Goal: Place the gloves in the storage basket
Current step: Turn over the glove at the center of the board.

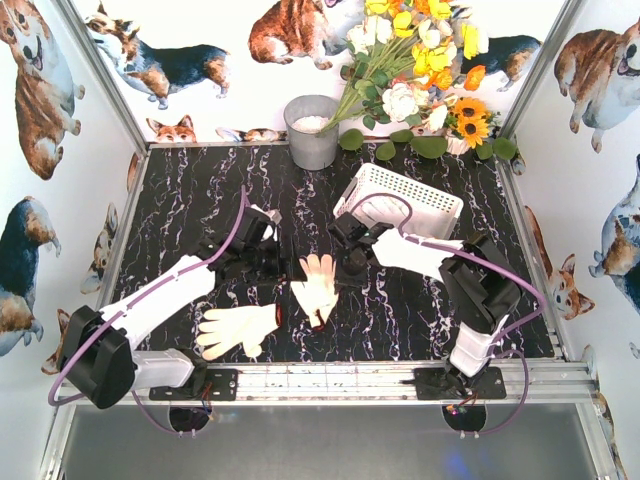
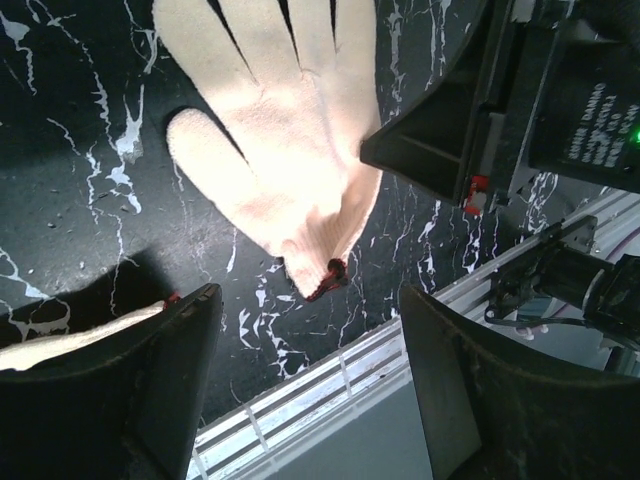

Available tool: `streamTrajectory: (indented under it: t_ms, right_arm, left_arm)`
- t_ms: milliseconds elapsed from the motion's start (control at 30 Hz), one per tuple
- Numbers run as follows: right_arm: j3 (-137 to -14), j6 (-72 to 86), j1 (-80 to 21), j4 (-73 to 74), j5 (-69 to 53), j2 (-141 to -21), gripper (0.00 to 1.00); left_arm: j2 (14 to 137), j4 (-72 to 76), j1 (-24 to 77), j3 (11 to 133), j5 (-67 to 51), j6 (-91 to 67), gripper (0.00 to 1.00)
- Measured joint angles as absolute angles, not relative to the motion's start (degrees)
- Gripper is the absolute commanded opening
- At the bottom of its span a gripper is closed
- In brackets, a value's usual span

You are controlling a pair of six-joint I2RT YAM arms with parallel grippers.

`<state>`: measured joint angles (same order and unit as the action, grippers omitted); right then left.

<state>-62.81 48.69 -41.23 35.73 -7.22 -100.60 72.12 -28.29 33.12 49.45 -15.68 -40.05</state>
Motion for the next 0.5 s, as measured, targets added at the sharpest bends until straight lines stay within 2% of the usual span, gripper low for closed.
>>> streamTrajectory:
  t_ms: [333, 500]
  right_arm:
    - [-65.7, 43.6, -38.9, 47.5, -4.9, -96.0, 0.0]
    - [-73.3, 42.2, -37.4, 58.8, -2.5, -91.6, 0.0]
  left_arm:
    - [70.4, -29.9, 32.2, 49.5, -15.4, -38.4, 0.66]
    - [68.7, -30.0, 32.2, 49.2, -15.1, -38.3, 0.67]
